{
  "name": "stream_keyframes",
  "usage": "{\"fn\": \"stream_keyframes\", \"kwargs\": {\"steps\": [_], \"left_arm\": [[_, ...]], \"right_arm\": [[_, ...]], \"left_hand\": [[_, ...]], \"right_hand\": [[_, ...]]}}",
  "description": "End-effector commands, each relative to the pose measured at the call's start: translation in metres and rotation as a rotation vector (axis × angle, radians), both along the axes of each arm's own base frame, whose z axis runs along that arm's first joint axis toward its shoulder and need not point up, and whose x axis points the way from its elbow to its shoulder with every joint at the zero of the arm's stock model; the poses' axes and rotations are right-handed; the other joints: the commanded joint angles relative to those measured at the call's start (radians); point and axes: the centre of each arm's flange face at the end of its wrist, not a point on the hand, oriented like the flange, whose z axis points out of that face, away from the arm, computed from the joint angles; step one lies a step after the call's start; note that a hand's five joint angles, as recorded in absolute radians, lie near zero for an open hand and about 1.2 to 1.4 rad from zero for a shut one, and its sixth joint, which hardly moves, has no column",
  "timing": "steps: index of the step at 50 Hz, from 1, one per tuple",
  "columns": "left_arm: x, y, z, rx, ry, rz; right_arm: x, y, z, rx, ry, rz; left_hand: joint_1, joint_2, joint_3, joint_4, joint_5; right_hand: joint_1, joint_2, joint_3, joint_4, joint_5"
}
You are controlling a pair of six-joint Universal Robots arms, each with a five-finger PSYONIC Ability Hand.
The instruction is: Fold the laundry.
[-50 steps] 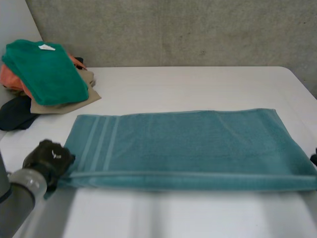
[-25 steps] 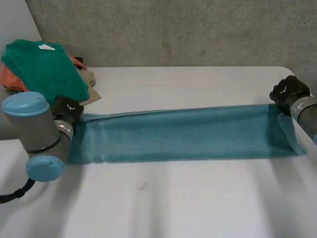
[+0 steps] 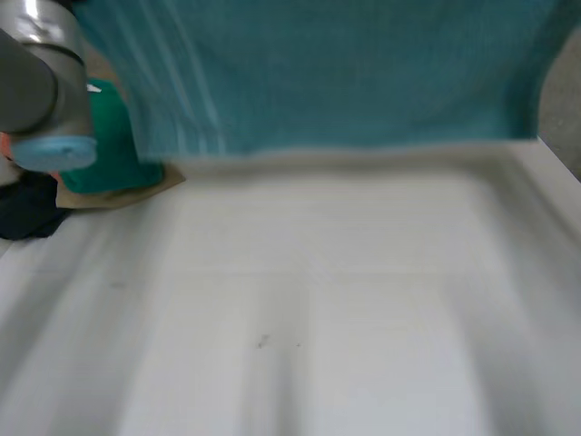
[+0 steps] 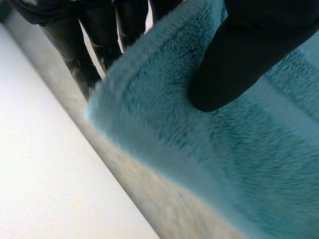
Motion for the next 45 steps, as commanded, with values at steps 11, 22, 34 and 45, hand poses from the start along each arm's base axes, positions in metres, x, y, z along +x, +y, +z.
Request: {"fn": "stream_keyframes", "kwargs": {"steps": [11,22,34,45], "left_arm": [[0.017,0.040,-0.136,0.430,-0.109,-0.112],[0.021,0.062,-0.243,0.787,-0.207,-0.108],[0.044,0.106,-0.228,0.964,-0.230,-0.080],[0.069,0.169,-0.210,1.199,-0.379,-0.048]], "right_arm": [[-0.020,0.043,-0.144,0.537,0.132,0.236],[-0.020,0.058,-0.246,0.841,0.316,0.203],[-0.053,0.088,-0.256,1.165,0.302,0.179],[-0.091,0.138,-0.217,1.436,0.362,0.158]], "left_hand": [[0.251,0.199,0.203,0.193,0.245],[0.251,0.199,0.203,0.193,0.245],[0.251,0.199,0.203,0.193,0.245],[0.251,0.199,0.203,0.193,0.245]], "right_hand": [[0.415,0.217,0.216,0.204,0.212],[0.415,0.217,0.216,0.204,0.212],[0.415,0.217,0.216,0.204,0.212],[0.415,0.217,0.216,0.204,0.212]]}}
